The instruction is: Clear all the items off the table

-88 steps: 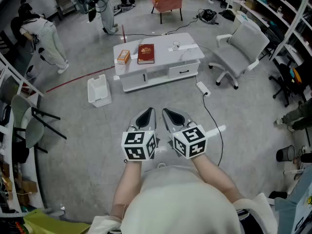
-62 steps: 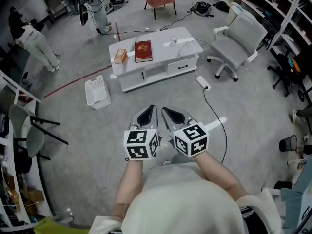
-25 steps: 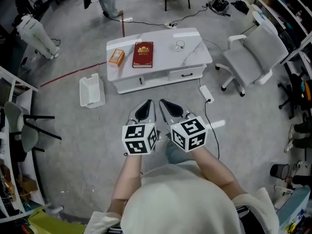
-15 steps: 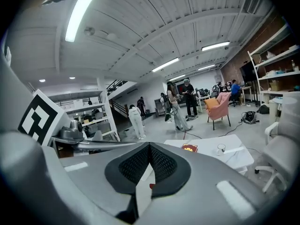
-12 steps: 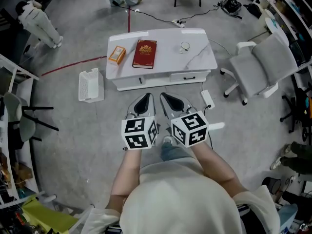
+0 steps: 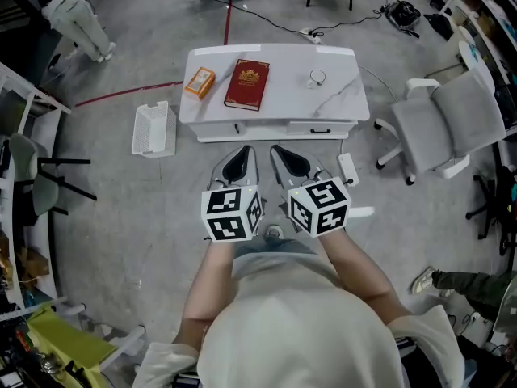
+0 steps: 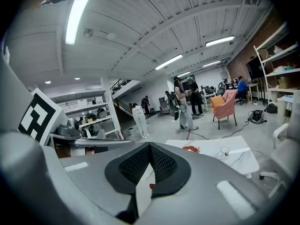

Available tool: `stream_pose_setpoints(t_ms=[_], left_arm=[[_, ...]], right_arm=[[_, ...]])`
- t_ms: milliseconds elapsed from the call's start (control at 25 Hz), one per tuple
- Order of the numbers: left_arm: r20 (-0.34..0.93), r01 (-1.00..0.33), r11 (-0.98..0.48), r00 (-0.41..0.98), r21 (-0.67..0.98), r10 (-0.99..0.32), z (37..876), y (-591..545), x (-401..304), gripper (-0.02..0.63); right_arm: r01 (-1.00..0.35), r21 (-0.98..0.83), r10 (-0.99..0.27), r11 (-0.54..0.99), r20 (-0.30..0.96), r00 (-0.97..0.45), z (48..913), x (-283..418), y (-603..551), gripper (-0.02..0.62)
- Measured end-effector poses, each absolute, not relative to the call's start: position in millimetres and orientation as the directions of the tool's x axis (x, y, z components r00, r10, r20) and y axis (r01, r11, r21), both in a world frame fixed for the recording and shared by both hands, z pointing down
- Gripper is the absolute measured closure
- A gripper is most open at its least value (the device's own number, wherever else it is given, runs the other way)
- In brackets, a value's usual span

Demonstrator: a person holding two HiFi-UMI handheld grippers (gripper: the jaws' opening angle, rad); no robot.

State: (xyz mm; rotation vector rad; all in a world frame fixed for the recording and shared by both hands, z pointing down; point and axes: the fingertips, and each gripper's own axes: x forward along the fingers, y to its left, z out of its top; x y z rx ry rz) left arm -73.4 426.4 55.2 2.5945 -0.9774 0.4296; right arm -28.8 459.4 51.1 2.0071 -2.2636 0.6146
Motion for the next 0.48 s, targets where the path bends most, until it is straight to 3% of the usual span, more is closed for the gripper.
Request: stream_pose_setpoints(t_ms=[480], left_arm=[[0.404,-0.684,-0.707,0.707,0.180,-0.581,64,416,-60,0.595]], right_arm=[[-0.961,-0.268,-0.938,0.067,0.312,-0.152,65,-12,449,0.598]])
